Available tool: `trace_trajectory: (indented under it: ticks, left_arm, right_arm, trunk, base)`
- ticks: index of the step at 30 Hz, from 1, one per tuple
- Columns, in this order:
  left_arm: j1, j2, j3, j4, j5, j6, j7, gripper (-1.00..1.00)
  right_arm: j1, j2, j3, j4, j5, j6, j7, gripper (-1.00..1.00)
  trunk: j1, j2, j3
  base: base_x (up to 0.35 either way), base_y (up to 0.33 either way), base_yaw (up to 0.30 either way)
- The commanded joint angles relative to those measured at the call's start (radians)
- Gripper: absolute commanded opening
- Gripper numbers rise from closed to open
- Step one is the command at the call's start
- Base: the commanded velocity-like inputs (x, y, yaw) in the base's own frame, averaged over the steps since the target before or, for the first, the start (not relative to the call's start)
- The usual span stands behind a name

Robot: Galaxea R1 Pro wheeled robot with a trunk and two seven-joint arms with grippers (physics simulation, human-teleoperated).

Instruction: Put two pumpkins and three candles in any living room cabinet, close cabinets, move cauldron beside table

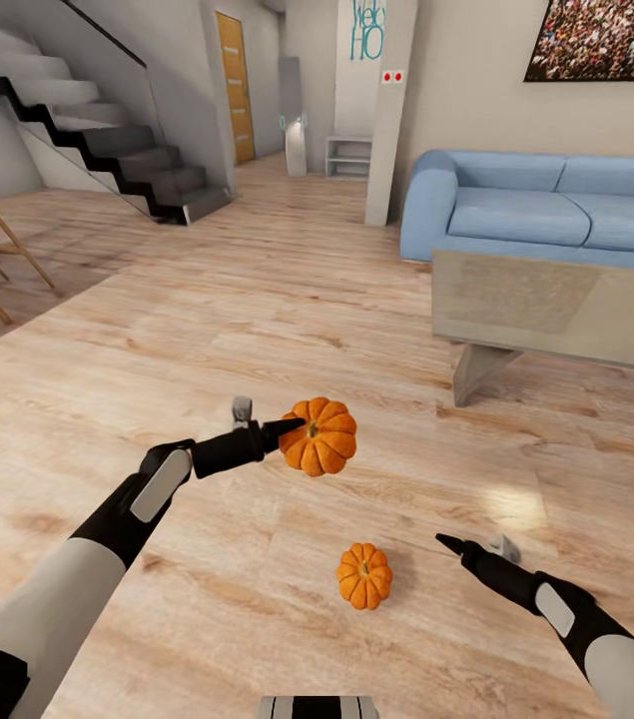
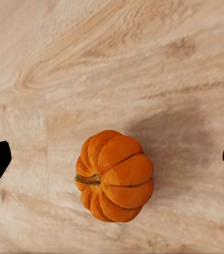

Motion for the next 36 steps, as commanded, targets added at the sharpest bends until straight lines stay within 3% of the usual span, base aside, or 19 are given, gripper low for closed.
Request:
trace_trajectory:
  ticks: [1,6,36]
  left_arm:
    - [0.0,0.001,0.0,0.001,0.002,-0.001,-0.003,-1.0]
    - [0.004,0.004,0.001,0.014,0.006,-0.006,-0.011,-1.0]
    - [0.004,-0.006,0.027,0.017,-0.001,-0.023,-0.012,-1.0]
  right_arm:
    - [-0.001,0.006,0.0,-0.002,0.001,0.0,0.0,1.0]
    - [-0.002,0.018,0.001,-0.007,0.002,-0.001,0.002,1.0]
    - [-0.002,0.022,0.007,-0.01,0.009,-0.006,-0.003,1.0]
  trunk:
    - [0.0,0.0,0.0]
    - [0.0,0.0,0.0]
    - [0.013,-0.007,-0.116]
  base:
    - [0.0,0.0,0.0]
    - [0.0,0.0,0.0]
    - [0.0,0.0,0.0]
